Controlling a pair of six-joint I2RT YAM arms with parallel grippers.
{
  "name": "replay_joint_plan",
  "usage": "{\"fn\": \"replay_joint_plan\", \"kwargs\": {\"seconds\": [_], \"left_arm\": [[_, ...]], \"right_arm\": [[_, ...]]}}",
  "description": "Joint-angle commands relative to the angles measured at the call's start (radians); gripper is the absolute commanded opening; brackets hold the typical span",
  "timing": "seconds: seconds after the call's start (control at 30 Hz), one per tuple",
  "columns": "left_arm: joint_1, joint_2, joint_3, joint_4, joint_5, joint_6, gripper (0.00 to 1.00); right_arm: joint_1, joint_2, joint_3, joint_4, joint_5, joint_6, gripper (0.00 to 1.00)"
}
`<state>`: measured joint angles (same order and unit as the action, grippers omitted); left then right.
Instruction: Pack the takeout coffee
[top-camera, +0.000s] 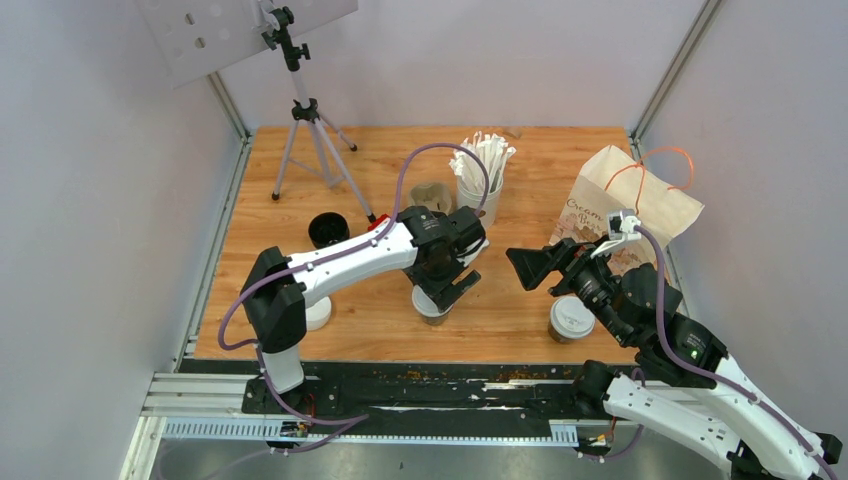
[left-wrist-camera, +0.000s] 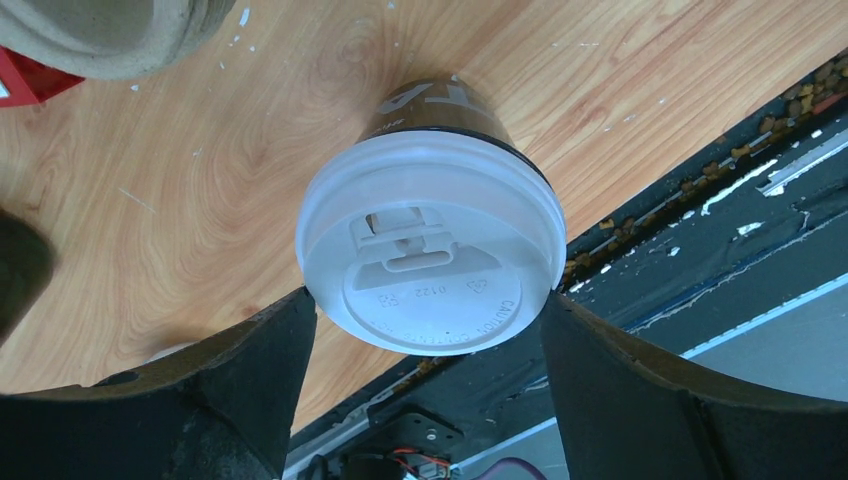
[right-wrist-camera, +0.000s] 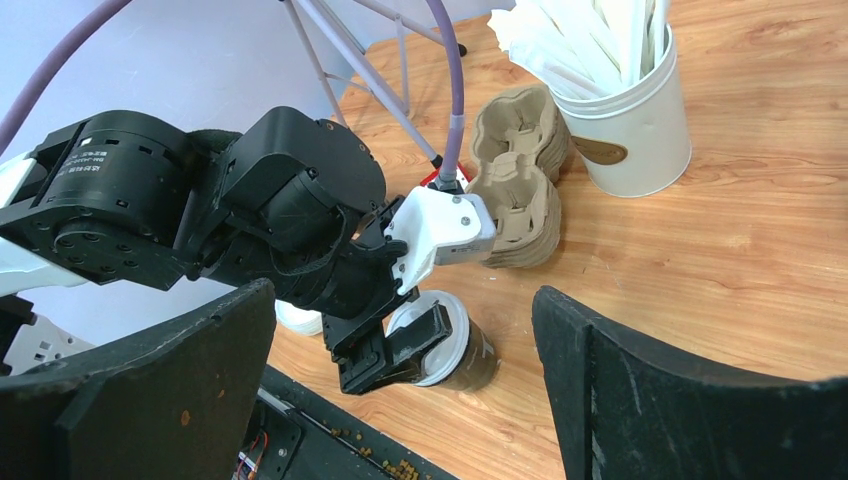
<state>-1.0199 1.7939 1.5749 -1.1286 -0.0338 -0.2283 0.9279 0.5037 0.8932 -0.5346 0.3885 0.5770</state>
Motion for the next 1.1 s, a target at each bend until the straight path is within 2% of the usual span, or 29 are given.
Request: {"fn": "replay_joint_plan", "kwargs": {"seconds": [0.0, 0.2, 0.27, 0.4, 0.53, 0.67, 0.83, 0.97, 1.07], "left_arm": [[-0.003, 0.005, 0.045, 0.000, 0.016, 0.032, 0.91], [-0.003, -0.007, 0.047, 0.003, 0.028, 0.041, 0.95], [-0.002, -0.016, 0.053, 0.002, 0.028, 0.038, 0.99], [-0.002, -0.057, 0.078, 0.000, 0.024, 0.026, 1.00], [0.021, -0.130, 0.082, 0.036, -0.051, -0.002, 1.00], [0.125, -0.243, 0.005, 0.099, -0.077, -0.066, 1.00], [0.263, -0.467, -0.202, 0.275, 0.043, -0.122, 1.00], [0.297, -0.574, -0.326, 0.385, 0.106, -0.118, 0.99], [0.298, -0.604, -0.391, 0.420, 0.146, -0.130, 0.93]], "right_arm": [[-0.001, -0.003, 0.025, 0.016, 0.004, -0.015, 1.00], [-0.002, -0.010, 0.027, 0.003, 0.004, -0.017, 1.00], [-0.001, -0.010, 0.026, -0.005, -0.002, -0.012, 1.00], [-0.001, -0.008, 0.023, -0.023, -0.029, 0.000, 1.00], [-0.002, -0.020, -0.007, 0.005, -0.063, 0.034, 1.00], [-0.002, -0.027, -0.038, 0.055, -0.116, 0.034, 1.00], [-0.001, 0.058, -0.039, 0.046, -0.169, 0.015, 0.94], [-0.001, 0.137, -0.048, 0.027, -0.177, 0.014, 0.91], [-0.001, 0.206, -0.068, 0.063, -0.217, -0.013, 0.89]]}}
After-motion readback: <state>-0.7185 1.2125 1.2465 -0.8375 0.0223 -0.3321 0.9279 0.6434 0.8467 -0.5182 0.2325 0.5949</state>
